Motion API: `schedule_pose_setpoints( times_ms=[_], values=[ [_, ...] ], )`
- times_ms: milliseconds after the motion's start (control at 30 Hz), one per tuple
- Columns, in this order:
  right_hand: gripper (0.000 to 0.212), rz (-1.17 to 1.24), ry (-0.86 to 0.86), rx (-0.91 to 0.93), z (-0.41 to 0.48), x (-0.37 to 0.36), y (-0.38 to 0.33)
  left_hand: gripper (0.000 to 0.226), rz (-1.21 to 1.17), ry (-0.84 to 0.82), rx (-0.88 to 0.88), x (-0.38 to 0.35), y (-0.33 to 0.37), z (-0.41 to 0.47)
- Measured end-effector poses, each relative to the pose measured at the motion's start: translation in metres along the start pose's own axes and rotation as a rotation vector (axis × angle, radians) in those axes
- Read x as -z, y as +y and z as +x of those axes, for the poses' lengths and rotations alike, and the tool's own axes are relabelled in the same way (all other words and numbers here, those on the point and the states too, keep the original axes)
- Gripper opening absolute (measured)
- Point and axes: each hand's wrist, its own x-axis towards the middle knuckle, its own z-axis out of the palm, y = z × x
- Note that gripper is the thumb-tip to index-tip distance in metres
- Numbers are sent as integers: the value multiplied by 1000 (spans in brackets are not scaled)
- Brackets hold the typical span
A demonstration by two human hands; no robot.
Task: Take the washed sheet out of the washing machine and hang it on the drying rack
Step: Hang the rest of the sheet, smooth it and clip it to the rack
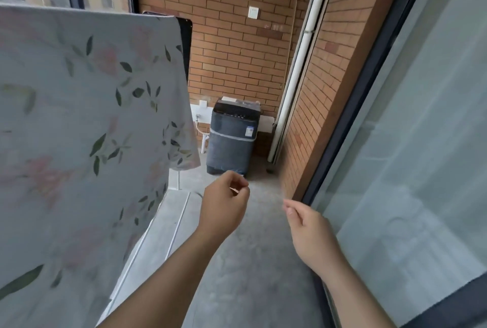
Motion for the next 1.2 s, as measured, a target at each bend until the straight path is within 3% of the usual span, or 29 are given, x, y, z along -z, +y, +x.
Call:
schedule_pose_setpoints(
  times_ms=[233, 433, 700, 933, 1067, 1200],
  values=[
    [38, 30, -43, -28, 131, 8, 84, 13, 53, -25, 25, -100, -13, 97],
    [36, 95, -136, 74, 280, 6, 133, 20, 99, 121, 60, -168, -16, 196],
    [32, 233, -309, 186, 451, -6, 116, 19, 157, 378, 106, -186, 9, 312],
    [32, 233, -500, 298, 582, -66, 99, 18, 152, 563, 188, -188, -36, 417],
    [34, 159, -530, 354, 682, -91, 90, 18, 152, 572, 179, -193, -62, 517],
    [36, 123, -566, 400, 776, -100, 81, 20, 214, 470, 183, -207, -71, 613]
  ],
)
